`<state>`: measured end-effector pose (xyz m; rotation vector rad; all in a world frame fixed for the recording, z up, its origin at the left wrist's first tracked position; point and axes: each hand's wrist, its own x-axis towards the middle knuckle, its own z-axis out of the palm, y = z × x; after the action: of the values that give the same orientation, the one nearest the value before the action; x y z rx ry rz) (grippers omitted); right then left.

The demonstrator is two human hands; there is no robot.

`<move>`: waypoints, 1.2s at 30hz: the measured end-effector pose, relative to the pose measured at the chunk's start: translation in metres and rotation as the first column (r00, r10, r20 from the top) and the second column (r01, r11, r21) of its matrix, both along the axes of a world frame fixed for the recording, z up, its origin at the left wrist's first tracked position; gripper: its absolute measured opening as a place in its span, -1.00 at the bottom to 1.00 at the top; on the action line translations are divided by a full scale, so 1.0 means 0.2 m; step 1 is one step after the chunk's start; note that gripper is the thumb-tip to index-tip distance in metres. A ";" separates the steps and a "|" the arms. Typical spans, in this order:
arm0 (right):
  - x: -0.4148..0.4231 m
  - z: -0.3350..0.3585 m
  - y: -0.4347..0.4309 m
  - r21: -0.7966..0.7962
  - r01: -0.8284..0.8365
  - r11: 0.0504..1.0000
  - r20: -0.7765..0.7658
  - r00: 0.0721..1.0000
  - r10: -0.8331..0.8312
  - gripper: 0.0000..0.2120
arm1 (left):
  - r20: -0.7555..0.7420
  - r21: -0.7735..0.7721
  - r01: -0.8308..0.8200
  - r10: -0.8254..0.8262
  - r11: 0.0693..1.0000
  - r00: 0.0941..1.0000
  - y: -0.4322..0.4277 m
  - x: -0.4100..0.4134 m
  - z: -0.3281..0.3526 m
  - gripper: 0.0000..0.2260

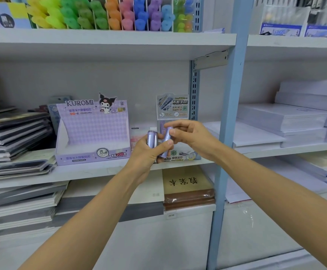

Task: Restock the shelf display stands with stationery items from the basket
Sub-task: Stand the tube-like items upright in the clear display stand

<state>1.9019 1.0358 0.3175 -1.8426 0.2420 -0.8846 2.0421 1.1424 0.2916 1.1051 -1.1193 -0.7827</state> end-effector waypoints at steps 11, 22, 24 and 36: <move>-0.10 0.14 -0.21 -0.060 0.549 0.834 0.172 0.829 -0.533 -0.85 | -0.171 -0.007 0.067 -0.067 0.998 0.983 0.02 0.01 0.06 -0.84; -0.01 0.04 -0.38 -0.332 0.684 0.650 0.068 0.705 -0.706 -0.81 | 0.005 0.021 0.011 -0.011 1.000 1.000 0.00 0.05 0.03 -0.82; 0.01 0.04 -0.40 -0.347 0.681 0.645 0.052 0.701 -0.711 -0.80 | 0.026 0.025 -0.013 0.013 1.000 1.000 -0.01 0.07 0.02 -0.81; 0.04 0.02 -0.47 -0.432 0.570 0.699 -0.083 0.746 -0.660 -0.76 | -0.012 -0.008 -0.067 0.067 0.998 0.998 -0.06 0.08 0.00 -0.84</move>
<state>1.9090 0.9423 0.3215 -2.2795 0.9544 -1.2392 2.0585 1.1298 0.2911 1.1236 -1.0694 -0.7303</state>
